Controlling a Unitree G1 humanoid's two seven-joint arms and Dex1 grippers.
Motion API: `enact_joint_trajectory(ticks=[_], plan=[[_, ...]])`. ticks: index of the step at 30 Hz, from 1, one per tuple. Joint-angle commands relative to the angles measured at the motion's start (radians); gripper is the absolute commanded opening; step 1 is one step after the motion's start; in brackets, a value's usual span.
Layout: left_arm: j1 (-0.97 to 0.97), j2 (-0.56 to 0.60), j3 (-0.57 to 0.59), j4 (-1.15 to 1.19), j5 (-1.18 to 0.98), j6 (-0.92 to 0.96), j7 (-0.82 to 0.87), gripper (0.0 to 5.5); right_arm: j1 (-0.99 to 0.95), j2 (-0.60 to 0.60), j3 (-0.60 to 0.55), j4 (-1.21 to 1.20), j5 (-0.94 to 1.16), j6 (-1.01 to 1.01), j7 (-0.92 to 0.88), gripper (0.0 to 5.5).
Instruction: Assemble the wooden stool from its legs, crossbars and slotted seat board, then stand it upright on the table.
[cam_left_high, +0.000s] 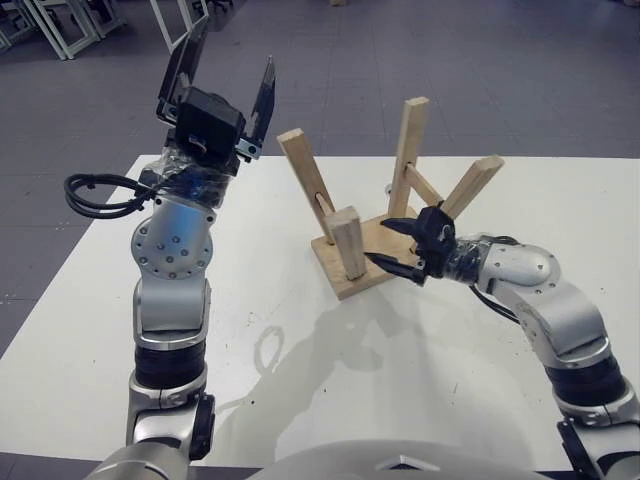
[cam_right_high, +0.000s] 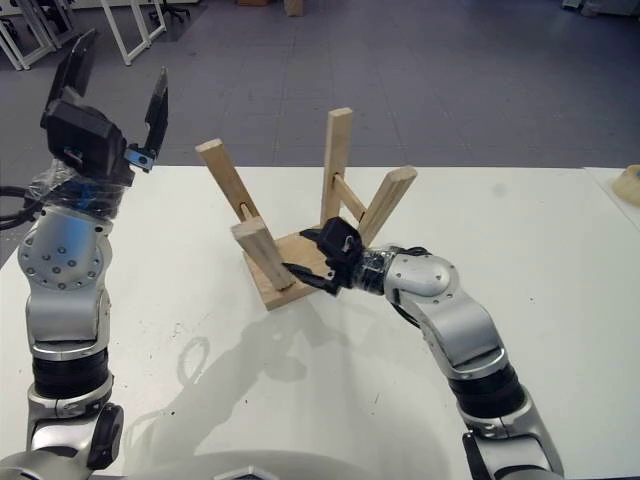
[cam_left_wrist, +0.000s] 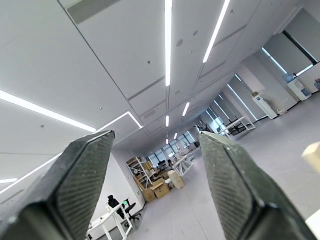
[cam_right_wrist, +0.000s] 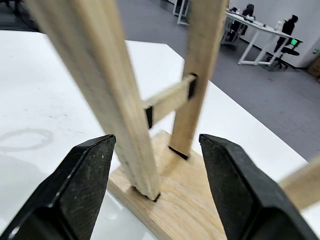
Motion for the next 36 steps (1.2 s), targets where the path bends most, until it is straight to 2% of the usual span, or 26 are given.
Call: enact_joint_trajectory(ticks=[1,4,6,11,13,15,18,19,22,28,36], plan=[[-0.003,0.033,0.032,0.042,-0.049,-0.004,-0.041,3.13,0.002,-0.004,-0.004,-0.035,0.032,0.027,0.009,3.09],[-0.009,0.058,0.089,0.087,-0.142,0.007,-0.086,3.13,0.027,-0.035,-0.03,-0.051,0.071,0.046,0.041,3.09],[0.014,0.088,0.143,0.141,-0.255,0.007,-0.171,3.13,0.068,-0.102,-0.08,-0.051,0.109,0.051,0.098,3.09],[0.172,0.173,0.249,0.299,-0.543,0.032,-0.494,3.13,0.222,-0.313,-0.184,-0.003,0.193,0.021,0.32,3.09],[0.251,0.218,0.232,0.33,-0.604,0.066,-0.633,3.13,0.247,-0.353,-0.225,0.073,0.192,0.0,0.357,3.09],[0.302,0.255,0.208,0.333,-0.646,0.102,-0.736,3.46,0.238,-0.369,-0.242,0.158,0.169,-0.042,0.371,3.13],[0.315,0.312,0.148,0.348,-0.672,0.149,-0.875,3.91,0.184,-0.378,-0.255,0.293,0.138,-0.103,0.393,3.13],[0.291,0.314,0.123,0.371,-0.667,0.151,-0.903,3.91,0.165,-0.379,-0.251,0.328,0.127,-0.122,0.4,3.13],[0.215,0.314,0.073,0.42,-0.662,0.149,-0.959,3.91,0.107,-0.377,-0.242,0.407,0.105,-0.166,0.419,3.13],[0.033,0.339,0.045,0.51,-0.689,0.173,-1.063,3.91,-0.035,-0.38,-0.287,0.529,0.145,-0.231,0.508,3.13],[-0.145,0.276,-0.054,0.65,-0.65,0.149,-1.143,3.91,-0.204,-0.324,-0.253,0.634,0.138,-0.274,0.566,3.13]])
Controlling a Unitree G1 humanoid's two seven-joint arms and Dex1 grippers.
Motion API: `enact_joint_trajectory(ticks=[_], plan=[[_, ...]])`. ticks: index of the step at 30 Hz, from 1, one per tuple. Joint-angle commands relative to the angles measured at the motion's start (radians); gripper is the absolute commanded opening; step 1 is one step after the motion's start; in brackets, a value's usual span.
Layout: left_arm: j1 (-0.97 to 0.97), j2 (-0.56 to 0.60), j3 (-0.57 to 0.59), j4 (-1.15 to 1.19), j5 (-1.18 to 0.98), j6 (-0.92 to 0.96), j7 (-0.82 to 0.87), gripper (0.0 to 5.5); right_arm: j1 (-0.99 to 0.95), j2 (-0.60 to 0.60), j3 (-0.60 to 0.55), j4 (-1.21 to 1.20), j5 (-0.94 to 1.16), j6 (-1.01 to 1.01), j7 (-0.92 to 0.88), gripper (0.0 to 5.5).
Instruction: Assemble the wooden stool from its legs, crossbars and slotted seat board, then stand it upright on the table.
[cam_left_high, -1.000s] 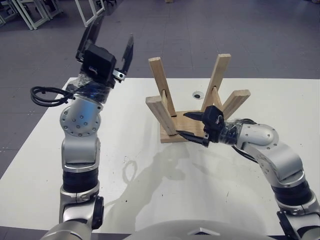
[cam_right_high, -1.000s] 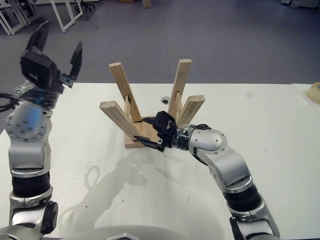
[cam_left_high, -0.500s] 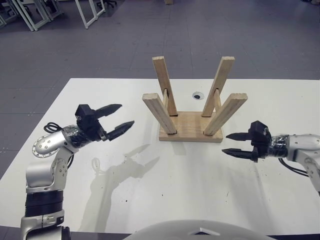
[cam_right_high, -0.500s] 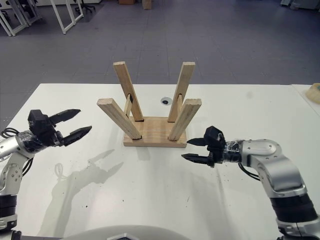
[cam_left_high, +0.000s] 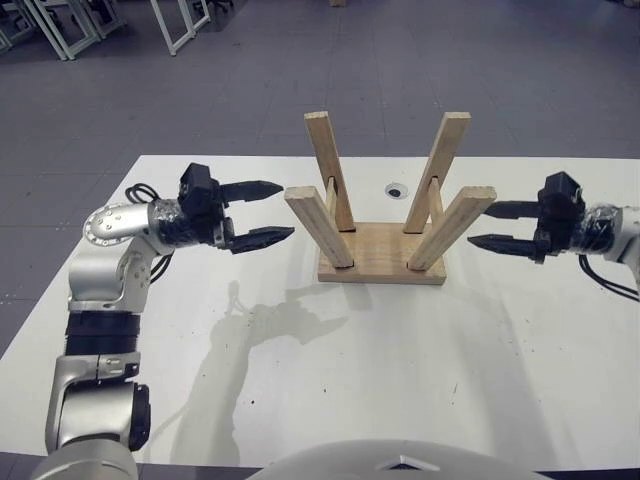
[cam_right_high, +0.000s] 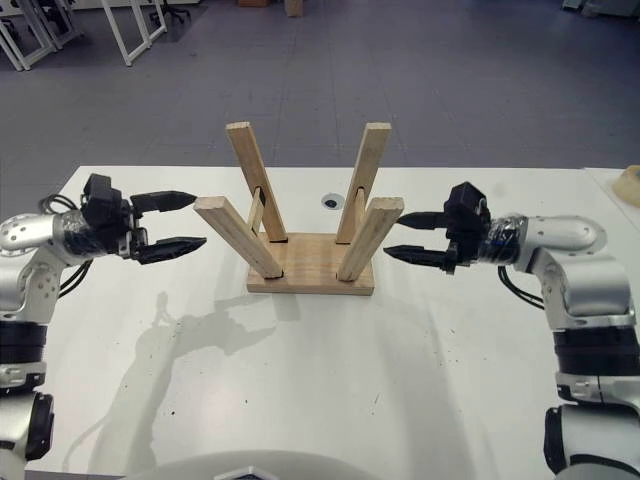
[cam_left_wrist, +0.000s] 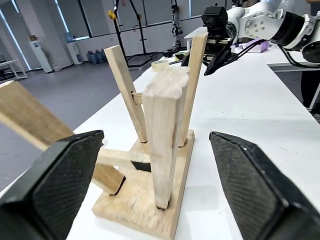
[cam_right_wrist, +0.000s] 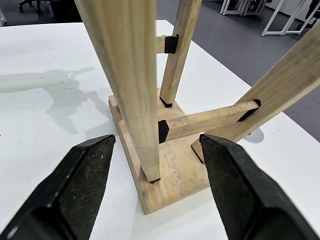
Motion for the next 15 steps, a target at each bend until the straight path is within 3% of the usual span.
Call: enact_joint_trajectory(ticks=[1,10,15], plan=[[-0.068,-0.029,-0.049,0.068,0.029,-0.015,-0.046,3.91,-0.08,0.046,0.031,0.04,-0.016,-0.029,0.024,3.13],[-0.147,-0.059,-0.095,0.164,0.044,-0.004,-0.132,2.45,-0.128,0.084,0.085,0.125,-0.042,-0.081,0.123,1.45],[-0.142,-0.056,-0.12,0.155,0.022,0.067,-0.188,1.68,-0.118,0.084,0.081,0.159,-0.039,-0.099,0.162,1.15]])
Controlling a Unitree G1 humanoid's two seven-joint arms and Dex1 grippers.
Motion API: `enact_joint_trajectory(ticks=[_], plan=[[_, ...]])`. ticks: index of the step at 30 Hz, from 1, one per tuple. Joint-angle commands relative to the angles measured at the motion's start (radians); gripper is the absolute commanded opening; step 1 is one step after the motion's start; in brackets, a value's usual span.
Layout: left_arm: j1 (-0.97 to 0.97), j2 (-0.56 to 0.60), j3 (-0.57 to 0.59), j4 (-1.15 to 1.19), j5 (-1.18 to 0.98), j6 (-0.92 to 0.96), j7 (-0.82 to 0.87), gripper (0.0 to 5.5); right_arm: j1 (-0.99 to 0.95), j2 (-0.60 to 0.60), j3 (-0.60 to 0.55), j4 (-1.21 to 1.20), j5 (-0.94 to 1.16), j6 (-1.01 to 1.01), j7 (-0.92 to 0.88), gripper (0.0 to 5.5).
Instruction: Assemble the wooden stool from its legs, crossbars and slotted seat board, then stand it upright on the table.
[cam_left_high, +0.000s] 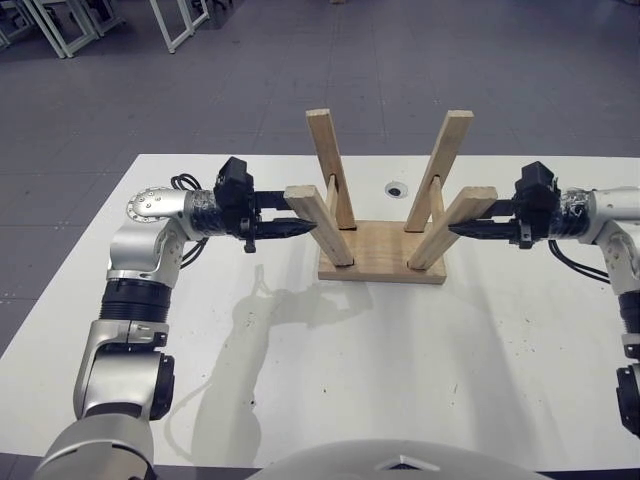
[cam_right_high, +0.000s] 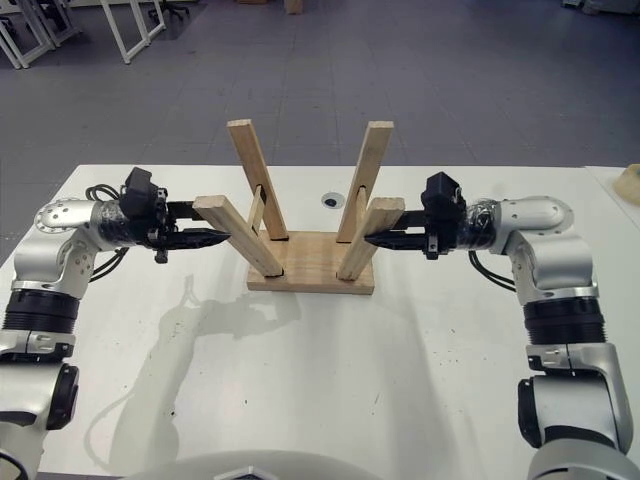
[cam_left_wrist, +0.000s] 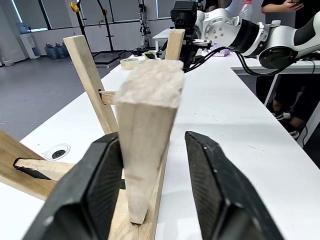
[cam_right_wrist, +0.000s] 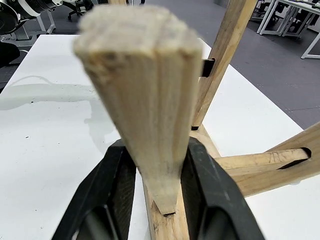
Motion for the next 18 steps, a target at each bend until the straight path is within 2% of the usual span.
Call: enact_joint_trajectory(ticks=[1,3,7,11,14,16,18], plan=[[-0.009,0.01,-0.031,-0.011,-0.008,0.069,-0.061,1.45,-0.006,0.0,-0.003,0.02,-0.003,0.005,0.027,1.15],[0.001,0.03,-0.038,-0.024,-0.021,0.115,-0.093,1.21,0.004,0.002,-0.011,0.011,0.021,0.017,0.049,1.15],[0.071,0.099,-0.022,-0.181,-0.12,0.255,-0.132,1.2,0.047,-0.027,-0.068,-0.09,0.128,0.127,0.083,1.15],[0.202,0.18,0.111,-0.453,-0.329,0.452,-0.07,1.2,0.151,-0.101,-0.176,-0.283,0.283,0.298,0.087,1.08],[0.203,0.218,0.215,-0.548,-0.482,0.594,0.002,1.2,0.16,-0.155,-0.272,-0.342,0.464,0.5,0.083,1.05],[0.158,0.234,0.235,-0.518,-0.537,0.672,0.027,1.2,0.135,-0.191,-0.253,-0.299,0.516,0.616,0.115,1.04],[0.095,0.229,0.187,-0.396,-0.533,0.756,0.025,1.2,0.065,-0.188,-0.124,-0.159,0.457,0.69,0.154,1.03]])
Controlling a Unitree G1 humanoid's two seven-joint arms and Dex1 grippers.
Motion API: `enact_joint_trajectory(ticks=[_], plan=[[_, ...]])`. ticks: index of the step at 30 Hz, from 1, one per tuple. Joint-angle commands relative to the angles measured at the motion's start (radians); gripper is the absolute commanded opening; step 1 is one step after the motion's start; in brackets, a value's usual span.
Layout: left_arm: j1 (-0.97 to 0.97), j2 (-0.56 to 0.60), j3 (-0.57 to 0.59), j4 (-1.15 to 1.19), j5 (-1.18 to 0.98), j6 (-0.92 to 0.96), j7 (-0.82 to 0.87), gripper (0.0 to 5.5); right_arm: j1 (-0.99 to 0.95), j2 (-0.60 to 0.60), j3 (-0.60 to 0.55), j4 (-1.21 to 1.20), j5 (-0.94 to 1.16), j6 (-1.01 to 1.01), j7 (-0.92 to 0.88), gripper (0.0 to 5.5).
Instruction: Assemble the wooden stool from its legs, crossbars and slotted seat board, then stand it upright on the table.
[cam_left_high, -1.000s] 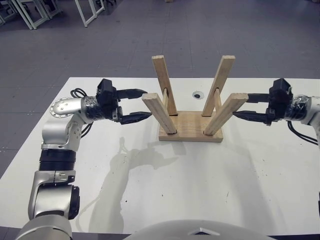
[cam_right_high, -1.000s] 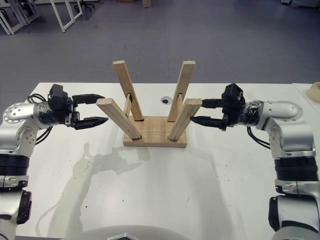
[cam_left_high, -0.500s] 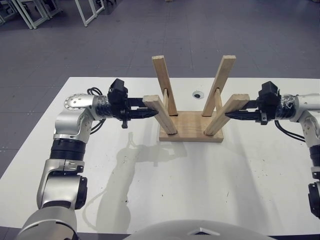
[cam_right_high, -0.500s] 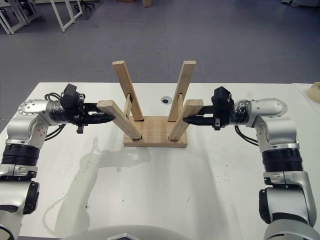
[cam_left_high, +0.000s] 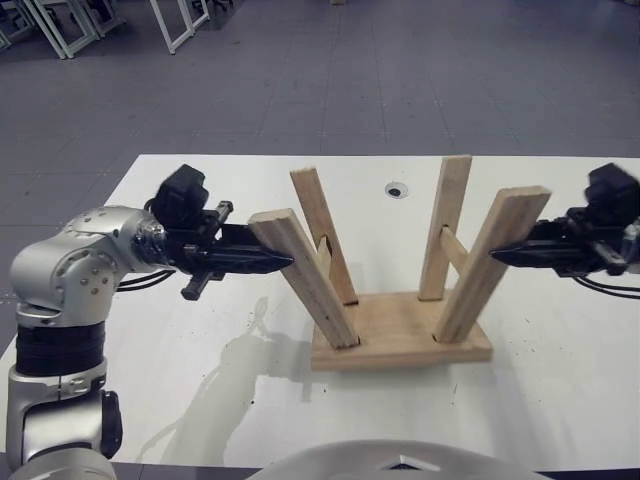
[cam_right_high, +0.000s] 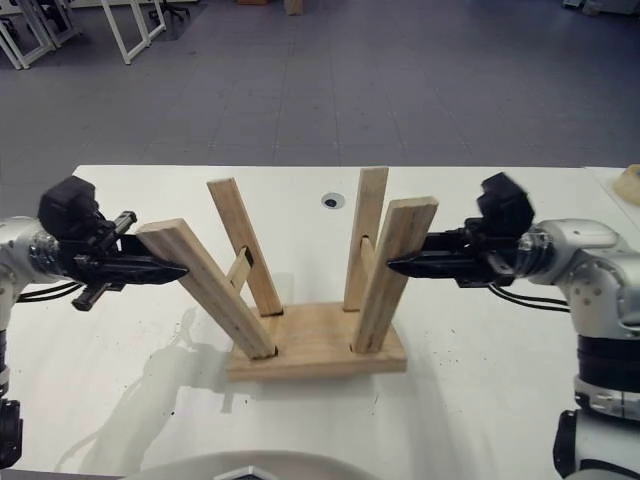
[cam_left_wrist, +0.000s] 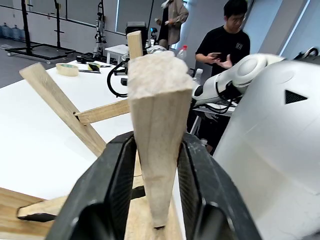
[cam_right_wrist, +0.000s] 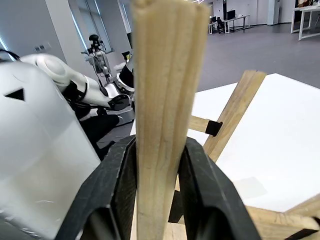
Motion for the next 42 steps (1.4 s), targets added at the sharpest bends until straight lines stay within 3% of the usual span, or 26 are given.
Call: enact_joint_trajectory(ticks=[1,4,8,11,15,19,23,25,32,42], plan=[[-0.136,0.005,-0.051,0.191,-0.029,0.13,-0.017,1.5,-0.146,-0.012,0.178,0.234,-0.099,0.106,0.04,1.39],[-0.206,-0.072,-0.19,0.409,0.083,0.149,-0.024,1.94,-0.323,0.103,0.312,0.523,-0.227,0.131,0.012,1.91],[-0.28,-0.152,-0.228,0.694,0.189,0.106,-0.012,2.52,-0.482,0.232,0.326,0.864,-0.326,0.128,-0.023,2.77],[-0.318,-0.126,-0.195,0.895,0.268,0.052,-0.016,2.52,-0.521,0.246,0.307,1.02,-0.389,0.097,-0.041,2.77],[-0.294,-0.099,-0.16,0.971,0.302,0.072,-0.043,2.52,-0.511,0.247,0.301,1.053,-0.455,0.048,-0.028,2.77],[-0.093,-0.048,-0.069,0.743,0.239,0.116,-0.034,2.52,-0.449,0.277,0.25,0.979,-0.506,-0.143,-0.14,2.77],[0.201,-0.076,0.191,0.258,0.044,0.169,0.073,2.52,-0.29,0.298,0.26,0.805,-0.575,-0.312,-0.24,2.77],[0.309,-0.097,0.25,0.083,0.005,0.165,0.138,2.52,-0.224,0.317,0.271,0.744,-0.61,-0.38,-0.296,2.77],[0.555,-0.034,0.068,-0.204,0.38,-0.211,0.263,2.52,-0.019,0.257,0.293,0.388,-0.583,-0.356,-0.213,2.77],[0.592,0.139,0.089,0.024,0.584,-0.588,0.129,2.52,0.176,0.168,0.269,0.026,-0.494,-0.229,-0.202,2.77]])
